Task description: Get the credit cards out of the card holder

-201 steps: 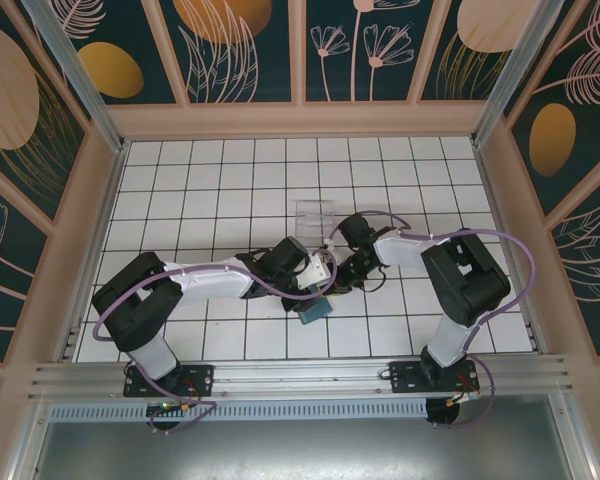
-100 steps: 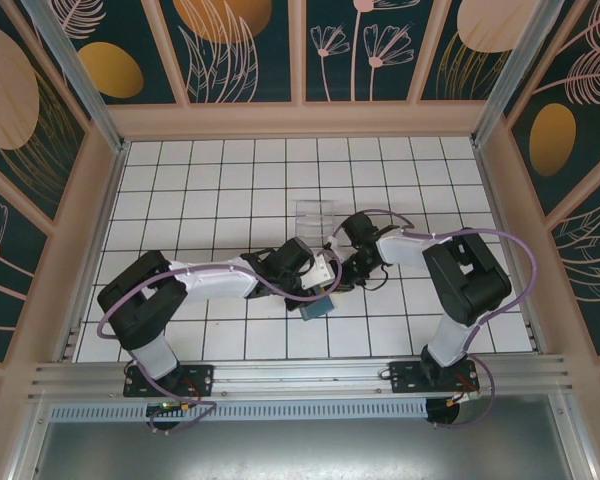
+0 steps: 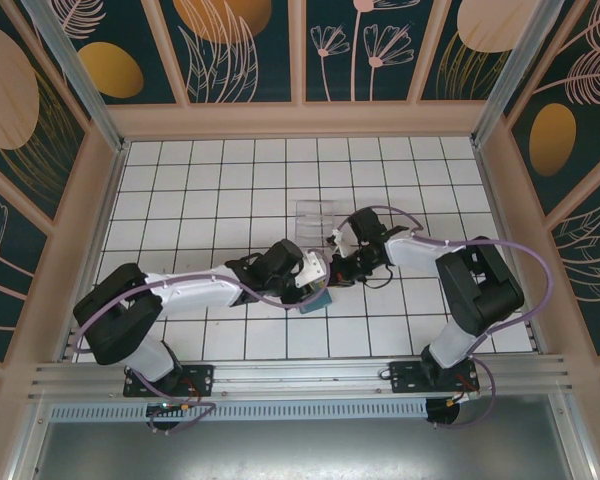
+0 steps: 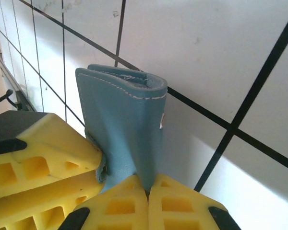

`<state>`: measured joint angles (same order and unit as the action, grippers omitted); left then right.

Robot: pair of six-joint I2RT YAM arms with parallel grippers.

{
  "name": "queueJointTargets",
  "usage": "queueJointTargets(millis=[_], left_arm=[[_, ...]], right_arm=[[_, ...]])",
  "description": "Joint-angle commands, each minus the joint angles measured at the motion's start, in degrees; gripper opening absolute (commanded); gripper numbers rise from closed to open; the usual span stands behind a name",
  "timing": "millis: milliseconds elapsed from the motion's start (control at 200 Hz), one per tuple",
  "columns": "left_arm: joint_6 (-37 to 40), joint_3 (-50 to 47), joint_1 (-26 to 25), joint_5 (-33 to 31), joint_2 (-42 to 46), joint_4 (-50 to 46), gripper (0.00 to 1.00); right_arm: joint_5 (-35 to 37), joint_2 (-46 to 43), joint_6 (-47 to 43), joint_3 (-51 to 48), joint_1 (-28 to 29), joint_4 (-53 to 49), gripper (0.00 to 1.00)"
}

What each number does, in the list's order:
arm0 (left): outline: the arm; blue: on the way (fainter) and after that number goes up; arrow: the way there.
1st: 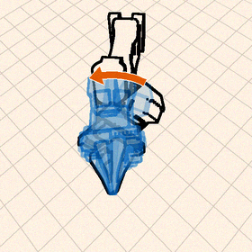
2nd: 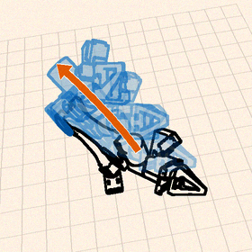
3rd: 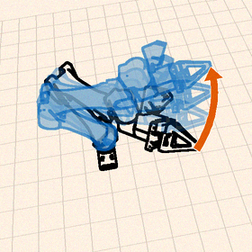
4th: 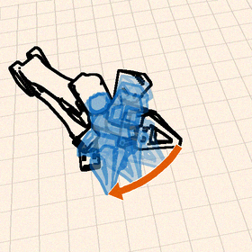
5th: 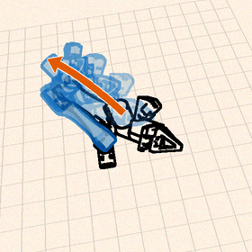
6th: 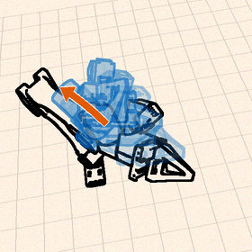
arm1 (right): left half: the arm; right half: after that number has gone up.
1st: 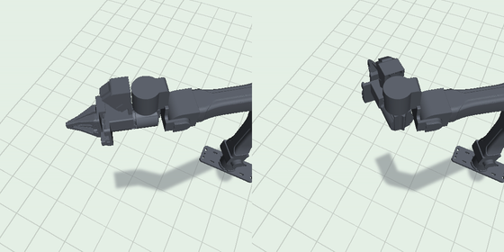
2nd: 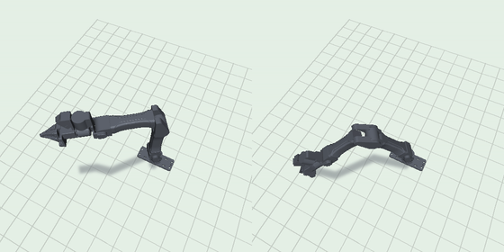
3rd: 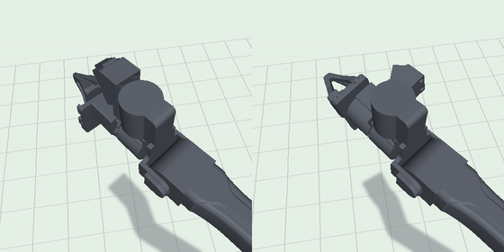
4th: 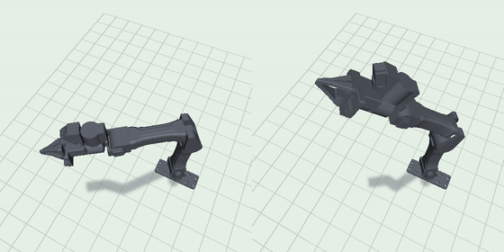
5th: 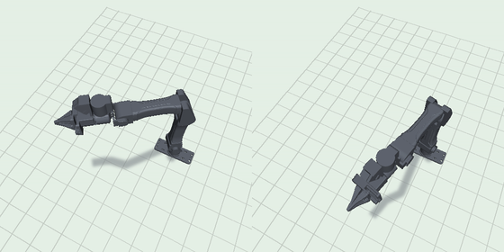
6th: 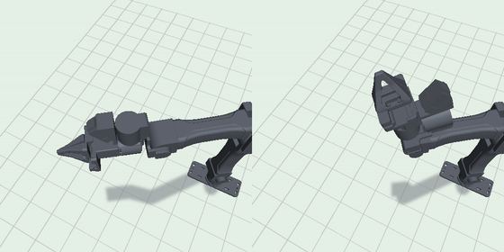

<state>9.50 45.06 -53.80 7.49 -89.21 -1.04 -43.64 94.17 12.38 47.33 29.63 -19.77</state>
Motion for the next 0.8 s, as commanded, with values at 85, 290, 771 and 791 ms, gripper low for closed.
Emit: queueJointTargets(millis=[85,290,771,791], left_arm=[[-4.58,-3.77,0.29,-4.17,5.25,0.68,0.15],[-9.99,-6.17,0.36,-6.74,8.56,3.78,0.21],[8.62,-5.09,0.29,7.81,3.29,5.80,0.39],[9.77,-4.99,0.31,7.96,2.63,5.70,0.39]], right_arm=[[6.44,-1.48,3.93,-3.68,-1.66,-1.00,0.03],[7.78,-2.86,7.32,-5.73,-1.57,1.20,0.03],[4.45,-4.78,6.13,-7.21,-0.43,2.20,0.03],[4.39,-4.79,5.93,-7.17,-0.41,1.99,0.03]])
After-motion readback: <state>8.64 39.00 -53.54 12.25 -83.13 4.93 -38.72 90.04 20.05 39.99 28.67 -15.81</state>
